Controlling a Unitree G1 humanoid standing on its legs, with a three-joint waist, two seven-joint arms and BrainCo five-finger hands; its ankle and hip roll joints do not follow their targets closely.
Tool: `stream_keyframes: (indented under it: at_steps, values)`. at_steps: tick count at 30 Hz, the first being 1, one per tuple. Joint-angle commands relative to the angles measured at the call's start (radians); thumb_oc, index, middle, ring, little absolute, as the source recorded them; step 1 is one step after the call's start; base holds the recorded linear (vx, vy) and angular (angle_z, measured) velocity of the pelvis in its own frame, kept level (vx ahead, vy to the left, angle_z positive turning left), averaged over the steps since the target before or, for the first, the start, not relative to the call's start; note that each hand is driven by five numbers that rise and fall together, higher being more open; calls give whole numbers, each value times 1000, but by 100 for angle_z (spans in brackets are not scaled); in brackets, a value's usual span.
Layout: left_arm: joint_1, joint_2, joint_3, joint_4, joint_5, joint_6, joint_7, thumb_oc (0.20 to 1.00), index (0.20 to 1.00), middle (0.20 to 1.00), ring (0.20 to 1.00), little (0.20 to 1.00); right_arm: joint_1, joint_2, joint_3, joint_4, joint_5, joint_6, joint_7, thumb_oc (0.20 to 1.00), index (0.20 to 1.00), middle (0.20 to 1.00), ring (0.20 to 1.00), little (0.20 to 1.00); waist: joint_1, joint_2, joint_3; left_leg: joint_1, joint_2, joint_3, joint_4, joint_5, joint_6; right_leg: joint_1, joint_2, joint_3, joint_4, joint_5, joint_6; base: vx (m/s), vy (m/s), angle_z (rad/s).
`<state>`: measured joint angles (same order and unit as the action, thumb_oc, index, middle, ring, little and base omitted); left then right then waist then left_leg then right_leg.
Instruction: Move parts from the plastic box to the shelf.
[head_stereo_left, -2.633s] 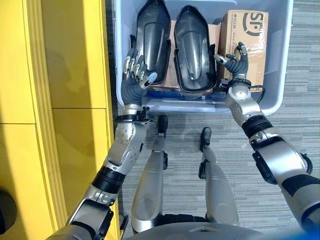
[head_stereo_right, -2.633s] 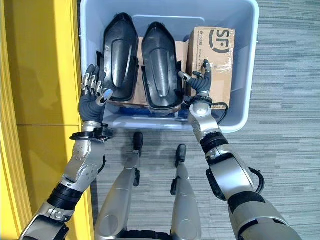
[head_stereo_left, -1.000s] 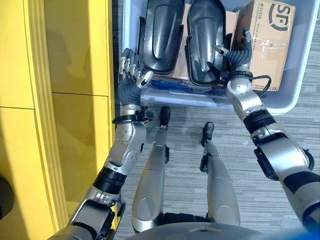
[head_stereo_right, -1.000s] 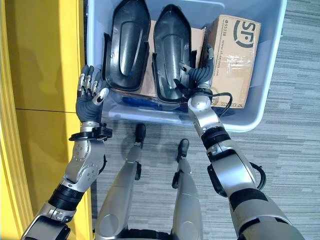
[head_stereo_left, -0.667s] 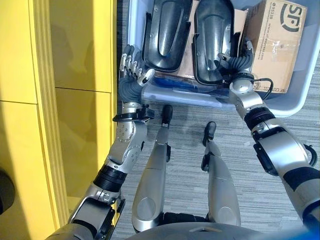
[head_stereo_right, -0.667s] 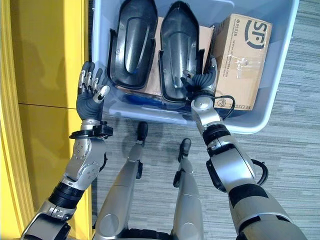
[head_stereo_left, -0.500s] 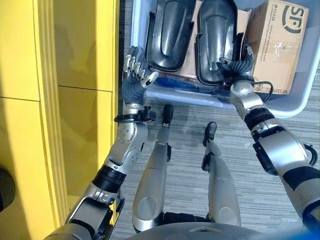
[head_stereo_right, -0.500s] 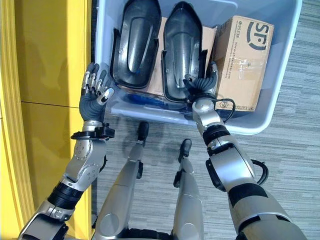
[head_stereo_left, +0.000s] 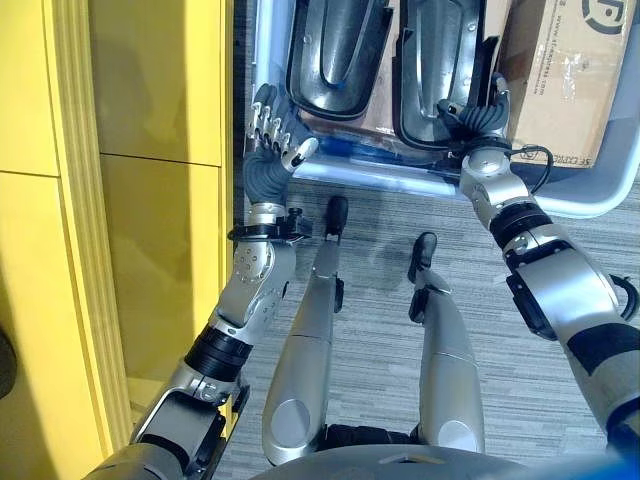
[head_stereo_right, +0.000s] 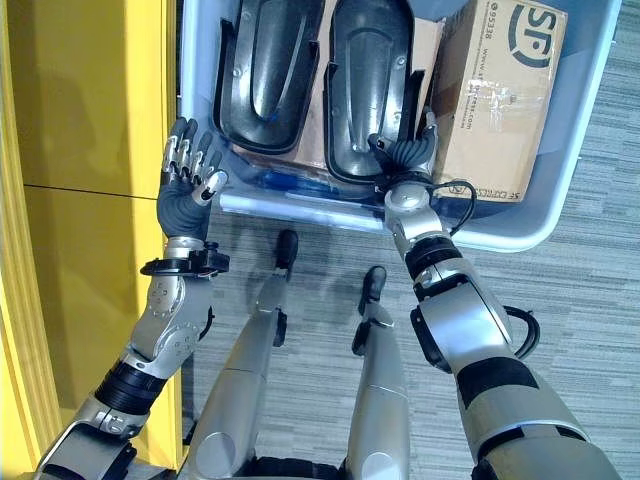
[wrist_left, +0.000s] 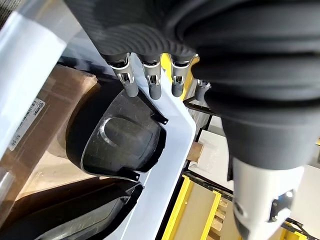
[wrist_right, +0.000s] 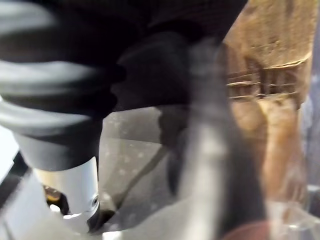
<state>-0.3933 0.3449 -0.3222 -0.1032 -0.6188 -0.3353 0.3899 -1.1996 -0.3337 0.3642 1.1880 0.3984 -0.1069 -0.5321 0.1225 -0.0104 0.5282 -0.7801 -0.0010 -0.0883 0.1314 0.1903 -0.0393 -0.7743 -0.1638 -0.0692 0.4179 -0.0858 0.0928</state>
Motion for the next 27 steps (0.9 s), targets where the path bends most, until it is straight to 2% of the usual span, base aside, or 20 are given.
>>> stream_keyframes:
  at_steps: [1, 2, 8, 16, 22, 23, 27]
  values:
    - [-2, 16, 15, -137, 9, -57, -21, 1000, 1000, 1000, 1000, 1000, 8, -42, 24, 38, 7, 10, 3, 548, 548, 548, 548, 548, 20, 26, -8, -23, 4, -12, 137, -165, 2, 67, -22, -17, -161, 97, 18, 12, -3, 5]
    - [-4, 15, 13, -137, 9, -56, -23, 1000, 1000, 1000, 1000, 1000, 12, -41, 21, 49, 15, 12, 12, 200, 200, 200, 200, 200, 24, 29, -8, -23, 2, -14, 135, -164, 3, 65, -23, -18, -156, 92, 18, 0, 0, 0]
    - [5, 10, 23, -127, -4, -55, -31, 1000, 1000, 1000, 1000, 1000, 75, -27, -14, -37, 66, -20, 16, 200, 200, 200, 200, 200, 16, 18, -8, 40, 2, -8, 100, -159, 6, 116, -27, -20, -177, 97, 20, 2, 5, 1]
    - [45, 16, 41, -108, -35, -44, -66, 1000, 1000, 1000, 1000, 1000, 195, -32, -94, -186, 107, -60, 11, 200, 200, 200, 200, 200, 8, 2, -8, 170, 12, -6, 27, -132, 4, 259, -33, -28, -262, 126, 27, 0, 0, 0]
    - [90, 17, 45, -88, -59, -38, -94, 1000, 1000, 1000, 1000, 1000, 272, -25, -133, -250, 119, -79, 14, 200, 200, 200, 200, 200, 6, 0, -41, 231, 18, -10, -17, -117, 0, 319, -30, -34, -298, 135, 28, 0, 0, 0]
    - [119, 17, 76, -97, -56, -32, -100, 1000, 1000, 1000, 1000, 1000, 360, -30, -159, -398, 104, -99, 13, 200, 200, 200, 200, 200, -5, -7, -56, 256, 25, -7, -31, -112, -2, 340, -27, -33, -307, 138, 28, 0, 0, 0]
    - [160, 15, 94, -84, -57, -19, -118, 1000, 1000, 1000, 1000, 1000, 472, -25, -195, -527, 68, -114, 23, 200, 200, 200, 200, 200, -19, -15, -97, 310, 35, -10, -69, -103, -8, 390, -22, -37, -339, 144, 30, 34, -17, -1]
